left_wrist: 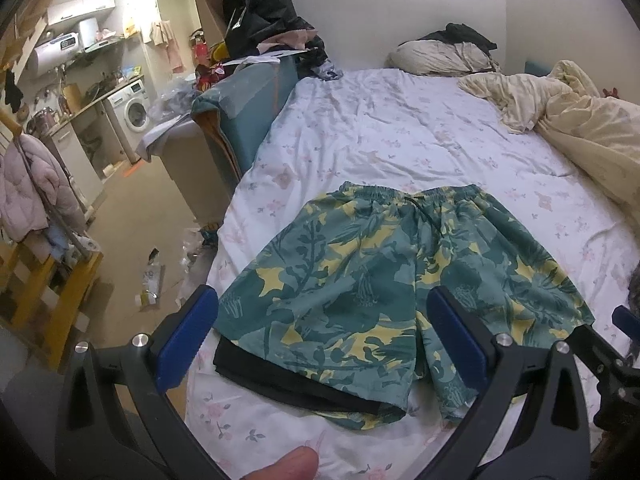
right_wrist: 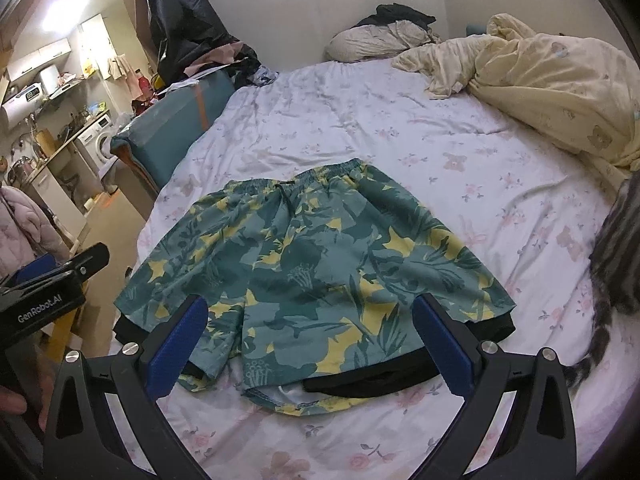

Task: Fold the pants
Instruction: 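Lower the right tool to the shorts' leg hem and close on it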

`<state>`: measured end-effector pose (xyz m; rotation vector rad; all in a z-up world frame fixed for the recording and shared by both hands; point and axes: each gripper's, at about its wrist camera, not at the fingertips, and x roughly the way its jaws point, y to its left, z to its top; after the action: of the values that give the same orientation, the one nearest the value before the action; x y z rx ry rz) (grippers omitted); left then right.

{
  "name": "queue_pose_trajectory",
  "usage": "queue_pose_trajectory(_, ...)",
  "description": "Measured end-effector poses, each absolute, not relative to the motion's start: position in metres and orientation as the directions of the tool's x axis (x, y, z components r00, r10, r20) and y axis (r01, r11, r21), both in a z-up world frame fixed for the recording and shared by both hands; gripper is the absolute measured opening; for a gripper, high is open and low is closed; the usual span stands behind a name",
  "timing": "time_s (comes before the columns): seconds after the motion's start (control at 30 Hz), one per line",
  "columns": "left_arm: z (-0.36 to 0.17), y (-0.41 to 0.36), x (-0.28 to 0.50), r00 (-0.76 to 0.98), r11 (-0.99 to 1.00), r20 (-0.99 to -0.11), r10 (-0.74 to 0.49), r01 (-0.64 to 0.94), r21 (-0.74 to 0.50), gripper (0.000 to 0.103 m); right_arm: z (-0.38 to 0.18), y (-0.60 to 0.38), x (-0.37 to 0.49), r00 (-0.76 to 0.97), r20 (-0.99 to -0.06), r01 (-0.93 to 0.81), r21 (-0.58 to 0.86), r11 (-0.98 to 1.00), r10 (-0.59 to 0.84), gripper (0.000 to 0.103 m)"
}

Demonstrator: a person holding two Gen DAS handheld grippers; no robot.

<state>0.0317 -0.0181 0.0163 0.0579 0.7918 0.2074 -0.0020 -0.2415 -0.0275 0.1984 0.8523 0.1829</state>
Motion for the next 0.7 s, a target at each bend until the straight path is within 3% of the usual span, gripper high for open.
queue_pose_trajectory(0.43, 0.007, -0.020, 0.041, 0.673, 0.979, -0.711, 0.203, -0.146, 0.141, 0.103, -0.032, -0.243, 0.005, 0.632, -0.739, -0.062, 0.253, 0.965, 0.234, 0.103)
queue_pose_trajectory(0.6, 0.002, -0.025, 0.053, 0.661, 0.980, -0.723, 0.200, -0.117, 0.163, 0.103, -0.052, -0.270, 0.016, 0.581, -0.772, 0.041, 0.345, 0.938, 0.258, 0.103)
queue_pose_trajectory(0.7, -0.004, -0.033, 0.067, 0.647, 0.983, -0.742, 0.177, -0.076, 0.169, 0.103, -0.070, -0.299, 0.026, 0.550, -0.810, 0.151, 0.334, 0.930, 0.201, 0.103)
